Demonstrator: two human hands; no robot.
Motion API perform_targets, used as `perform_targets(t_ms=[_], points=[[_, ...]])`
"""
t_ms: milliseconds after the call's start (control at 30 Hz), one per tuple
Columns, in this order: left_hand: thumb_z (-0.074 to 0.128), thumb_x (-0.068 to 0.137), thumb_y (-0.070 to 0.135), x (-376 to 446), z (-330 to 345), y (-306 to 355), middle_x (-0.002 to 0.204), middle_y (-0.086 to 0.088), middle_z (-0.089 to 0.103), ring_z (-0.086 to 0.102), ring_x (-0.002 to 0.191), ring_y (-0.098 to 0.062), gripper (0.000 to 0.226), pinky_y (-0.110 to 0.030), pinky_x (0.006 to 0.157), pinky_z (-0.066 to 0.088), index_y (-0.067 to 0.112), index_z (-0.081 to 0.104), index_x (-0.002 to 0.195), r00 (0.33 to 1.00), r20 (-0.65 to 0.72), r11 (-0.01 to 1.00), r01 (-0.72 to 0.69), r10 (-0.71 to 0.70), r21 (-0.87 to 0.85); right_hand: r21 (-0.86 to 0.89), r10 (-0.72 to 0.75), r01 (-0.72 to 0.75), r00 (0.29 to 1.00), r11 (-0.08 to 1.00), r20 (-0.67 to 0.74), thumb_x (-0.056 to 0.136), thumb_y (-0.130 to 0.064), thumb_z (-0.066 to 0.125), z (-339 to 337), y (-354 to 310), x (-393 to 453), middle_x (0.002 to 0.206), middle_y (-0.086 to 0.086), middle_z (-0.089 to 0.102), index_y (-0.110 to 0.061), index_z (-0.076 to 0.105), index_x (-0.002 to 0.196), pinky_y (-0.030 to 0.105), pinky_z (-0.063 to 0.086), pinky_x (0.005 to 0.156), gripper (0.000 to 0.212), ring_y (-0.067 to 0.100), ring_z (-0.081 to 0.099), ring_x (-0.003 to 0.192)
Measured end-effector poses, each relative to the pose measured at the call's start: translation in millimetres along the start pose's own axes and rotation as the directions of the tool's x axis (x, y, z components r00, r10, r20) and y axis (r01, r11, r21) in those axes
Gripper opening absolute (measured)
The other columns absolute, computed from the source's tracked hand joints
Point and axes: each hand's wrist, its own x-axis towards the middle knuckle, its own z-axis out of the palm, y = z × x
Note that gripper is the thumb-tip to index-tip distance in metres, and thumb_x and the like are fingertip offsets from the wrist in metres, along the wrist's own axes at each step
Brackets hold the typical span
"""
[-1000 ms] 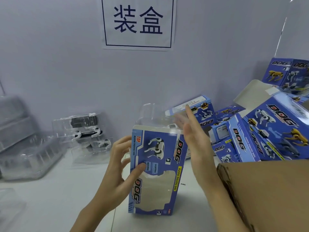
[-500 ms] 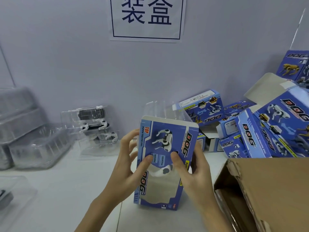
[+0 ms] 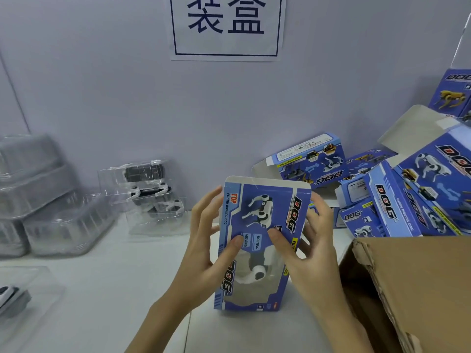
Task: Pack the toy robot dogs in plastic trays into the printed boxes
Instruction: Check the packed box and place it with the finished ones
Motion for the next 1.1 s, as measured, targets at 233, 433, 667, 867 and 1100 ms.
perform_targets(t_ms=[233,433,667,867,1100], points=[[0.062,0.096,0.059,0.2,-3.9,-1.6,0.163,0.017,0.029,0.036,0.152,-0.019,0.057,-0.022,0.104,0.052,0.033,0.045,0.144,1.0,0.0,1.0,0.004,-0.004,0.007,-0.066,-0.037,0.039,0.998,0.997,0.042,0.083,-0.07,0.066,3.9,-1.6,-4.3,0.124,-0.017,0.064,-0.068,0.052,0.118,0.011,0.056,0.078,0.038,0.008,0.065,0.118],[0.064,0.095,0.051,0.7,-12.2,-4.2,0.164,0.012,0.033,0.046,0.145,-0.025,0.044,-0.035,0.101,0.056,0.037,0.046,0.133,0.999,0.026,1.0,0.021,-0.021,-0.002,-0.036,0.014,-0.011,0.995,0.999,0.095,0.092,-0.058,0.061,0.6,0.6,-0.4,0.131,-0.012,0.062,-0.066,0.053,0.119,0.015,0.058,0.081,0.029,0.004,0.063,0.121],[0.068,0.09,0.065,-3.5,-5.6,-9.5,0.15,0.015,0.046,0.05,0.138,-0.022,0.064,-0.032,0.095,0.056,0.051,0.041,0.146,0.998,0.054,0.986,0.011,-0.021,0.167,0.072,0.008,-0.01,1.0,0.997,0.023,0.1,-0.03,0.061,8.4,5.7,-6.6,0.135,-0.016,0.061,-0.035,0.029,0.151,0.025,0.06,0.089,0.06,0.014,0.062,0.128],[0.068,0.088,0.068,-2.9,13.0,-0.9,0.127,0.003,0.044,0.049,0.117,-0.017,0.046,-0.017,0.091,0.046,0.04,0.06,0.123,0.99,-0.022,0.863,-0.109,0.138,0.492,-0.035,-0.013,0.003,0.961,0.999,-0.277,0.094,-0.031,0.072,15.3,6.4,-14.9,0.124,-0.015,0.063,-0.034,0.048,0.129,0.033,0.059,0.089,0.043,0.021,0.065,0.115],[0.046,0.101,0.065,-8.6,18.2,3.2,0.133,0.011,0.041,0.048,0.121,-0.011,0.045,-0.018,0.102,0.039,0.052,0.046,0.144,0.994,-0.054,0.896,-0.061,0.094,0.439,-0.078,-0.045,0.034,0.99,0.996,-0.135,0.105,-0.037,0.054,28.8,5.7,-30.1,0.143,-0.008,0.058,-0.032,0.048,0.142,0.025,0.053,0.098,0.038,0.02,0.055,0.134]])
